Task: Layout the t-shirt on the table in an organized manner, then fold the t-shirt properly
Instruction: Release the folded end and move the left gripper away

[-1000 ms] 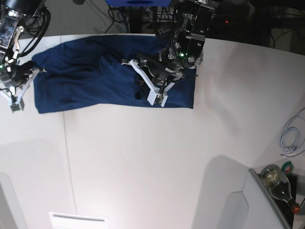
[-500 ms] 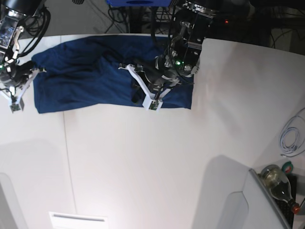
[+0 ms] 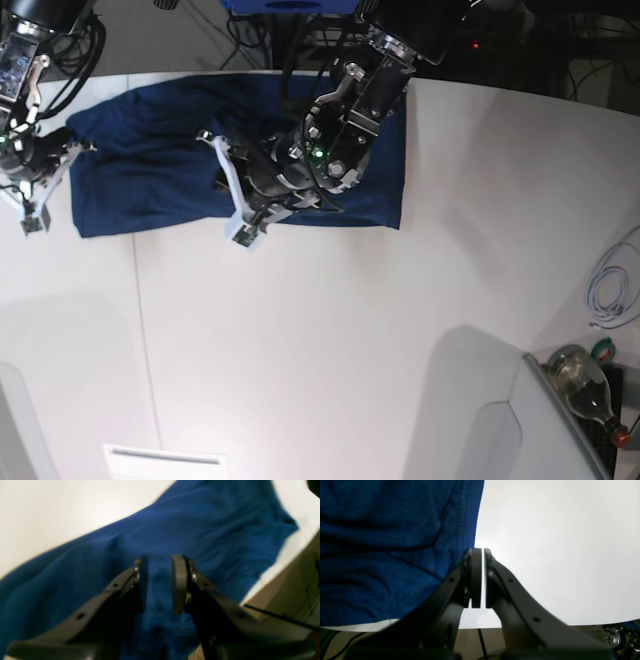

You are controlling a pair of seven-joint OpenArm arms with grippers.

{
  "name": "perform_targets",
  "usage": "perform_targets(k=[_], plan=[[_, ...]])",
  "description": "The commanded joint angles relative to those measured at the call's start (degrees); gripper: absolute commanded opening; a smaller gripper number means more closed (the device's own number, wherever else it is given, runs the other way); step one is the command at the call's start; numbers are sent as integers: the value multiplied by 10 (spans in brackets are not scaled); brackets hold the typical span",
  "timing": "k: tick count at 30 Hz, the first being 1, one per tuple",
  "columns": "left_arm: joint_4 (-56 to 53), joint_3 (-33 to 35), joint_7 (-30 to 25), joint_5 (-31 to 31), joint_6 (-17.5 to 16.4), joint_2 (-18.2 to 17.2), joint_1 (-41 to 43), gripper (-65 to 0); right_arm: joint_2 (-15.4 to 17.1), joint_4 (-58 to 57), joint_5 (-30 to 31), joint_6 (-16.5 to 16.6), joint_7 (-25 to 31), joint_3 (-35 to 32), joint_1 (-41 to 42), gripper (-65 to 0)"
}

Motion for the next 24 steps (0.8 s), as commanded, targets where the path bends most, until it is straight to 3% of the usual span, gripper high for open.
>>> perform_targets(k=[1, 4, 6, 7, 8, 14, 15, 20, 21, 24], plan=[[11, 8, -8, -5, -3, 6, -10, -495, 7, 9, 2, 1, 7, 2, 5, -636], [47, -17, -8, -5, -3, 4, -6, -500, 7, 10, 2, 3, 8, 1, 7, -636], [82, -76, 0, -2, -3, -9, 10, -546, 8, 15, 2, 26, 8, 0, 7, -636], [100, -118, 16, -4, -3, -21, 24, -596, 8, 22, 2, 57, 8, 0, 7, -635], [118, -155, 32, -5, -3, -31, 36, -648, 9, 31, 2, 57, 8, -1, 7, -632], [191, -427, 56, -5, -3, -88, 134, -650, 13, 120, 1, 57, 6, -147, -33, -612], [193, -475, 55, -5, -4, -91, 148, -650, 13, 134, 1, 57, 5, -186, -39, -579], [190, -687, 18, -1, -6, -93, 199, -650, 13, 143, 1, 57, 3, -375, -39, -294], [190, -720, 5, -1, -6, -93, 207, -650, 13, 144, 0, 57, 3, -410, -32, -264], [190, -792, -28, -1, -6, -93, 227, -650, 10, 136, 0, 57, 2, -479, -11, -261]])
